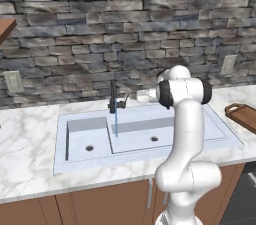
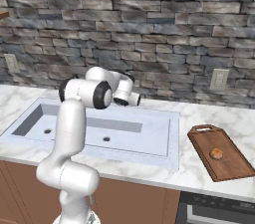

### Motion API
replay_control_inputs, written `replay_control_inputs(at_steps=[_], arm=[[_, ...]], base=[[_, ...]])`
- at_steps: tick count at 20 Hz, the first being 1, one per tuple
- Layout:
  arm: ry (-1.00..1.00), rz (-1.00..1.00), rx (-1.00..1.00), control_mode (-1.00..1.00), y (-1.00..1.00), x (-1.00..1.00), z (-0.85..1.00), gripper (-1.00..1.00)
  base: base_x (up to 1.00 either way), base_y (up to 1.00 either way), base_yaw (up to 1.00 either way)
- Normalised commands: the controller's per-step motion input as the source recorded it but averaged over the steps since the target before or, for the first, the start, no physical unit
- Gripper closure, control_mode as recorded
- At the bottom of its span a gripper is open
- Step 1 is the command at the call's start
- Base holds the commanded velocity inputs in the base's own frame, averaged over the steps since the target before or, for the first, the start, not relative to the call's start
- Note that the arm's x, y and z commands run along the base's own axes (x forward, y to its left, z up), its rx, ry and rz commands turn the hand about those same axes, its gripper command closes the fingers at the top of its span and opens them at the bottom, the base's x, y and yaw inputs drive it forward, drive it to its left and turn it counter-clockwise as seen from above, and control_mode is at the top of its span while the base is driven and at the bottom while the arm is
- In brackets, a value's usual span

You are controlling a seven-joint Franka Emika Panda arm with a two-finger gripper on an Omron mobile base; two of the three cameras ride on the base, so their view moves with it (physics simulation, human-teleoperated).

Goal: Pick the tangerine from the sink and place it on the cutting board to airdry. Then turn off the sink faucet.

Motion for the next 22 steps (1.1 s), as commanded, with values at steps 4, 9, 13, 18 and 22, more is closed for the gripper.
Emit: replay_control_inputs(at_steps=[4, 9, 13, 18, 22], arm=[[0.00, 0.00, 0.00, -1.00, 0.00, 0.19, -0.08, -1.00], [0.00, 0.00, 0.00, -1.00, 0.00, 0.14, -0.10, -1.00], [0.00, 0.00, 0.00, -1.00, 0.00, 0.02, -0.10, -1.00], [0.00, 0.00, 0.00, -1.00, 0.00, -0.04, -0.10, -1.00], [0.00, 0.02, 0.00, -1.00, 0.02, -0.09, -0.03, -1.00]], base=[[0.00, 0.00, 0.00], [0.00, 0.00, 0.00], [0.00, 0.00, 0.00], [0.00, 0.00, 0.00], [0.00, 0.00, 0.00]])
